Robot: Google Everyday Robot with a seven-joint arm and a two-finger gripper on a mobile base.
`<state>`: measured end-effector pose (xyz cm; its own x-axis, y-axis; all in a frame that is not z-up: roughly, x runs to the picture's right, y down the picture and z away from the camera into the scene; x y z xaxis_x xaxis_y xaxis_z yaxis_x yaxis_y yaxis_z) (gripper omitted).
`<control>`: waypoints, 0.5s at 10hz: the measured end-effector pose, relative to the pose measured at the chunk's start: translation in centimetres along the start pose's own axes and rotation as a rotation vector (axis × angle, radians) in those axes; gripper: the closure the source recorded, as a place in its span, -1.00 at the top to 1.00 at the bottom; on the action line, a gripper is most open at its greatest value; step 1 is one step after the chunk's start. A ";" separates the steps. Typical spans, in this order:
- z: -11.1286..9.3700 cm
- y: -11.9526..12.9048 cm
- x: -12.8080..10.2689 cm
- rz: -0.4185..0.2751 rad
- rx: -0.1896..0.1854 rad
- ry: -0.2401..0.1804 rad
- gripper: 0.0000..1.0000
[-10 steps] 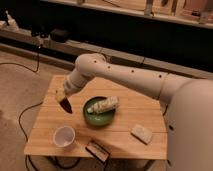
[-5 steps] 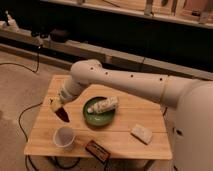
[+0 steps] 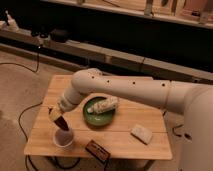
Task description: Place the pepper in the ceramic cup
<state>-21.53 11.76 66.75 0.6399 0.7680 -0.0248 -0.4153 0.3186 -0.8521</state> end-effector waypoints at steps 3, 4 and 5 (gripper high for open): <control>0.3 0.3 0.6 -0.027 -0.008 0.000 -0.52; 0.5 0.6 0.7 -0.044 -0.014 0.000 -0.28; 0.6 0.7 0.9 -0.059 -0.016 -0.001 -0.07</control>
<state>-21.58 12.99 66.43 0.6625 0.7487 0.0259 -0.3668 0.3543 -0.8602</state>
